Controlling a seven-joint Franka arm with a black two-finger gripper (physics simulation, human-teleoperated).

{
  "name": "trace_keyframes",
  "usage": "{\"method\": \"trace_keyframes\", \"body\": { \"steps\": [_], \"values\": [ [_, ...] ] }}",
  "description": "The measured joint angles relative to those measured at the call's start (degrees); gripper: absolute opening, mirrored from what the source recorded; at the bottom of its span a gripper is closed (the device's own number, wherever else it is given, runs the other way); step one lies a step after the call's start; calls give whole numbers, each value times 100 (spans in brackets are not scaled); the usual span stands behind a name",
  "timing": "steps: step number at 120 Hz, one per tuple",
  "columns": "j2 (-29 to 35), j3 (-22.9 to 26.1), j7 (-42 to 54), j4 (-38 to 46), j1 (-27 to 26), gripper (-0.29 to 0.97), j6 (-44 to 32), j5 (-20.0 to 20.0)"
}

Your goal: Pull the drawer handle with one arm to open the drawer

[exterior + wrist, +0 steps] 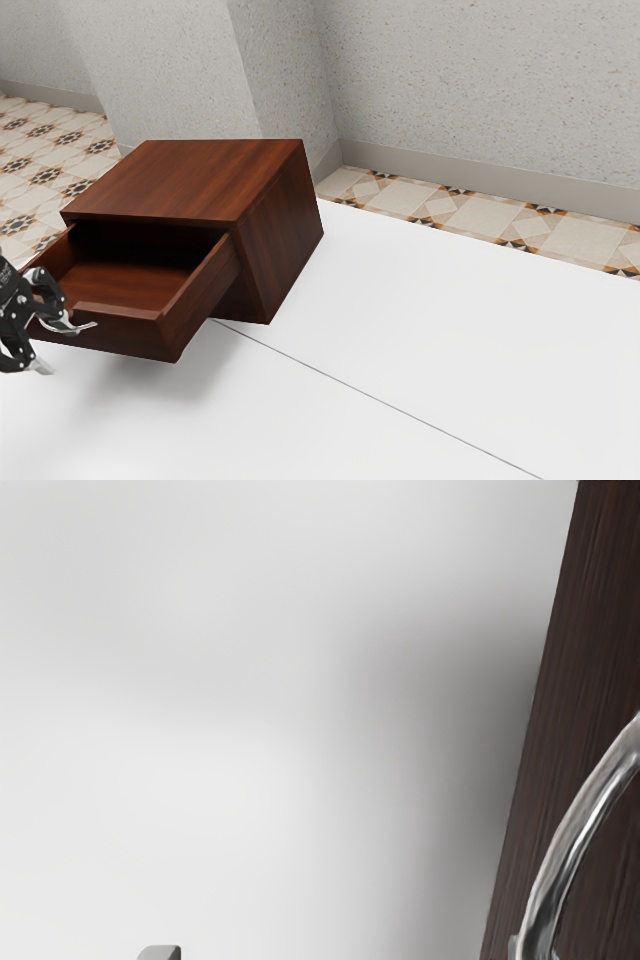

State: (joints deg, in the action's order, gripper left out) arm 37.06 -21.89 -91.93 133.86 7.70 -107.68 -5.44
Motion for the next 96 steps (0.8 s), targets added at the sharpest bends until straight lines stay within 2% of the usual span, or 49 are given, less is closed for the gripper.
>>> {"method": "trace_keyframes", "body": {
  "steps": [64, 96],
  "values": [
    [-24, 9, -3, -211, -32, 41, 130, -50],
    [-22, 32, -19, -496, -40, 41, 499, -46]
  ]
}}
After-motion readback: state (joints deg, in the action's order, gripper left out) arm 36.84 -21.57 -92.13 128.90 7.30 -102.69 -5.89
